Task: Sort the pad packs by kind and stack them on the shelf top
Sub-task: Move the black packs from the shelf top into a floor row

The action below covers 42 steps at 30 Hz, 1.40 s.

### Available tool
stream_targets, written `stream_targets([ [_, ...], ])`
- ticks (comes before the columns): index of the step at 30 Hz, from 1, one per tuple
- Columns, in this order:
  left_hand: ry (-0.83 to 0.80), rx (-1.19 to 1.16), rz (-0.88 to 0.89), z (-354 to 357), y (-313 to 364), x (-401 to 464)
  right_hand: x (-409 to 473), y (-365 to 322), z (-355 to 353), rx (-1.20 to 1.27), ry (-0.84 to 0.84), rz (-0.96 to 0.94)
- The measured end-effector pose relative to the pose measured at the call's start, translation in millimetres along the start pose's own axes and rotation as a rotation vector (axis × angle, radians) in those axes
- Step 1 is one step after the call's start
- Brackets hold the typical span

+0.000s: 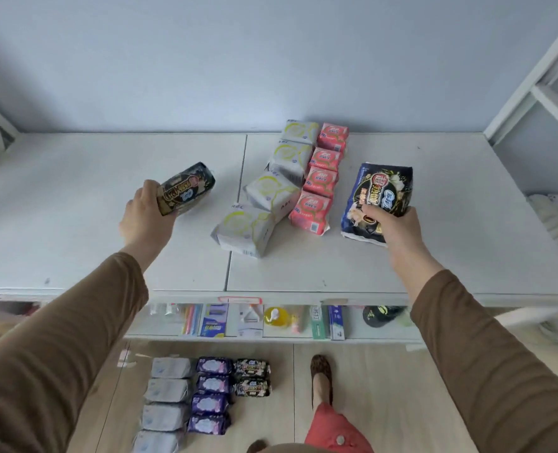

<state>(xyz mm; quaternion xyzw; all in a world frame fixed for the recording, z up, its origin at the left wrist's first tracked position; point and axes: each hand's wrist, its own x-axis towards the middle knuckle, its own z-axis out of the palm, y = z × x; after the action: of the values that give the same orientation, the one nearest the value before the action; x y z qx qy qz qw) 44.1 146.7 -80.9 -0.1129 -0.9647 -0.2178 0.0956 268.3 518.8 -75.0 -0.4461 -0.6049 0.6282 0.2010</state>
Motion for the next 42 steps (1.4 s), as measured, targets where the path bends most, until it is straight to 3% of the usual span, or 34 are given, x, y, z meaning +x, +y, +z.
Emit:
stream_targets([
  [5,-0.006,-0.012,0.213,-17.2,-79.7,-71.7,-94.5,19.7,12.6,0.048,-0.089,0.021],
  [11,-0.085,0.018,0.496,-24.7,-118.1,-123.0,-175.1,48.6,45.6,-0.048,-0.265,0.031],
  [13,-0.019,-0.097,0.396,-26.8,-113.0,-119.1,-190.0,56.6,53.9,-0.093,-0.313,0.040],
  [15,-0.035,-0.191,0.138,-26.3,-108.1,-103.5,-202.2,63.1,59.0,-0.120,-0.349,0.050],
  [18,-0.420,-0.204,-0.181,-28.9,-102.7,-79.1,-219.8,72.0,60.8,-0.153,-0.383,0.049],
  [20,-0.581,-0.270,-0.189,-32.9,-100.4,-73.8,-230.8,80.1,58.3,-0.170,-0.386,0.046],
  [27,-0.433,-0.700,-0.223,-44.1,-87.0,-127.7,-271.3,136.8,31.5,-0.136,-0.437,0.142],
  [33,-0.504,-0.655,-0.238,-52.2,-118.4,-244.5,-314.7,210.4,0.4,-0.151,-0.467,0.187],
  [38,-0.654,-0.768,-0.426,-36.2,-159.3,-314.4,-349.5,265.7,-13.1,-0.174,-0.439,0.282],
  [42,-0.750,-0.782,-0.460,-8.3,-198.4,-346.9,-369.8,309.6,-7.5,-0.213,-0.384,0.358],
])
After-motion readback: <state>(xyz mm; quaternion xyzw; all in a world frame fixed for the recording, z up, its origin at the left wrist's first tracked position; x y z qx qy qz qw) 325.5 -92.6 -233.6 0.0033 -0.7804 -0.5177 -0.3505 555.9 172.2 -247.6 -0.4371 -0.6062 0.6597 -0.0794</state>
